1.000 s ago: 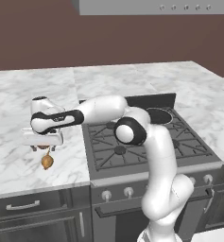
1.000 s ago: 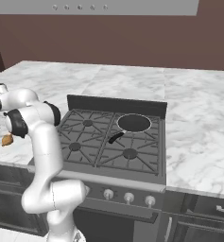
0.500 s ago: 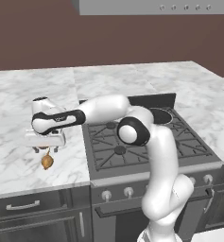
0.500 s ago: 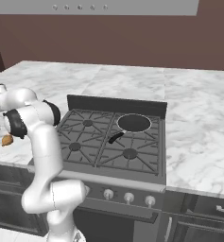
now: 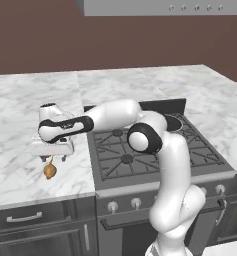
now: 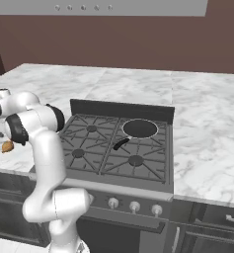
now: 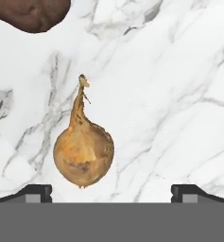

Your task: Put the onion and potato in the pan. Then turn on the rear right burner and set the heat to medium.

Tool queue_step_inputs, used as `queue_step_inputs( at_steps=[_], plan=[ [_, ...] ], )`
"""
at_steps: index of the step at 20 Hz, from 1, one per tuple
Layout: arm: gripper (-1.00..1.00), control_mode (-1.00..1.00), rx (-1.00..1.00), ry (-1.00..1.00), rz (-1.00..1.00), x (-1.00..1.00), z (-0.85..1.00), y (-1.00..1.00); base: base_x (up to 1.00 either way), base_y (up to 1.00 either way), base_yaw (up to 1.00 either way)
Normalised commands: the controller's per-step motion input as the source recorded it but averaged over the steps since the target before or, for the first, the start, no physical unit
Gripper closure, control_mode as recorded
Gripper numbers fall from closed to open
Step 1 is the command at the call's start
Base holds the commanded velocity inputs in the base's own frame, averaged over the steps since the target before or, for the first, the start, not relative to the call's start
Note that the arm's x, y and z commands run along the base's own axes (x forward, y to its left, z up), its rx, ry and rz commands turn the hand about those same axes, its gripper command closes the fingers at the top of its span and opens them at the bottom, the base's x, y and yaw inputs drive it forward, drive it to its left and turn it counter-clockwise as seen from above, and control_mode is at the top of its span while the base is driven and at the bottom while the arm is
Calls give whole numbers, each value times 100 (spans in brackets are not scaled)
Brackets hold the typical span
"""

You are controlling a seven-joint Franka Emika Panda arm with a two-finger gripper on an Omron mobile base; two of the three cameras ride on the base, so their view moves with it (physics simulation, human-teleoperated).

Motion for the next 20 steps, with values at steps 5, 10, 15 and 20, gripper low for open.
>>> queue_step_inputs(
  at_steps=[5,10,15,20],
  plan=[
    [-100,-100,1,0,0,1,-16,0,0,0,0],
    [-100,-100,0,0,-1,7,-13,5,0,0,0],
    [-100,-100,0,0,-4,16,-2,13,0,0,0],
    [-100,-100,0,0,-3,6,0,18,0,0,0]
  ],
)
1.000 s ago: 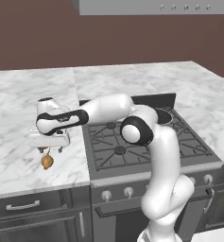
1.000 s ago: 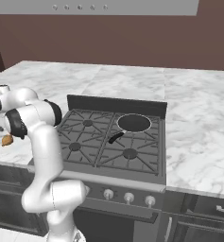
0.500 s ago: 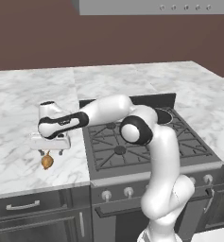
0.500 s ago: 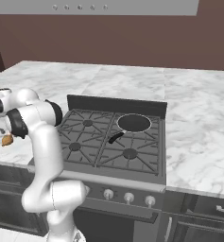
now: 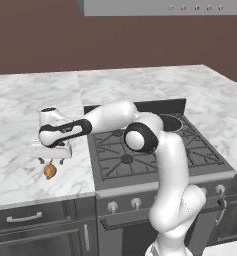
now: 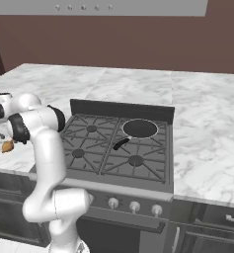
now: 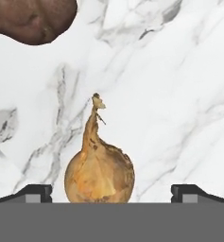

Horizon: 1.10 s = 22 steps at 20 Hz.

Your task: Put the onion and potato in the pan. Then turn on the rear right burner and set the heat to medium.

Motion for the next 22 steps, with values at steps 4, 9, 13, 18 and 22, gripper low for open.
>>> queue_step_inputs(
  at_steps=[4,9,13,18,22],
  plan=[
    [-100,-100,0,0,-1,0,-2,16,0,0,0],
    [-100,-100,0,0,-2,-2,-18,1,0,0,0],
    [-100,-100,0,0,-5,-6,-19,-1,0,0,0],
    [-100,-100,0,0,-3,-3,-18,0,0,0,0],
    [-100,-100,0,0,-2,-3,-23,0,0,0,0]
  ],
)
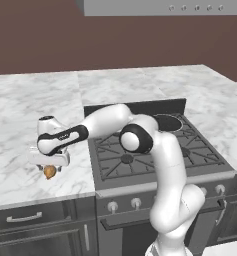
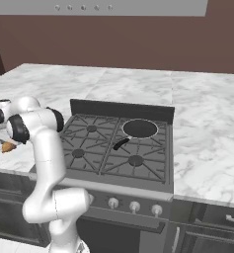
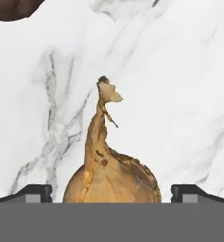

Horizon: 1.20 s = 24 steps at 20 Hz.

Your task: Put the onion and potato in the pan. Then turn on the rear right burner and set the heat to medium.

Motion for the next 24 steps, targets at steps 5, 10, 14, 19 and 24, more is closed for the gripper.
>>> queue_step_inputs(
  at_steps=[5,10,14,19,24],
  plan=[
    [-100,-100,0,-1,-2,-11,-21,0,0,0,0],
    [-100,-100,0,0,0,0,0,0,0,0,0],
    [100,-100,0,0,0,0,0,0,0,0,0],
    [100,-100,0,0,0,0,0,0,0,0,0],
    [100,-100,0,0,0,-7,7,-2,0,0,0]
  ],
)
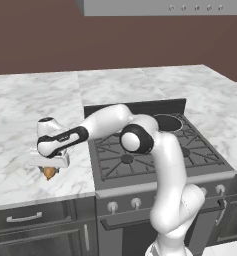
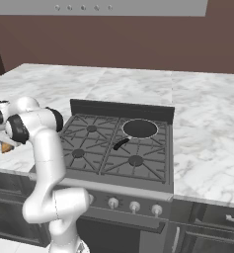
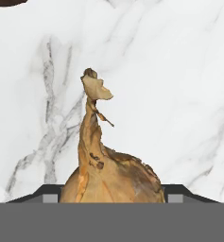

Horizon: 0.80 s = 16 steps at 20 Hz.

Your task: Put the onion and potato in the pan. Then turn on the rear right burner and set the heat to medium.

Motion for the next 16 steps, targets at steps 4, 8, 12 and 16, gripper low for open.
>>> queue_step_inputs(
  at_steps=[4,8,12,16],
  plan=[
    [100,-100,0,0,0,0,62,-31,0,0,0],
    [100,-100,0,0,0,-7,75,-81,0,0,0],
    [100,-100,3,-1,0,-13,77,-98,0,0,0],
    [100,-100,3,0,0,0,55,-99,0,0,0]
  ],
)
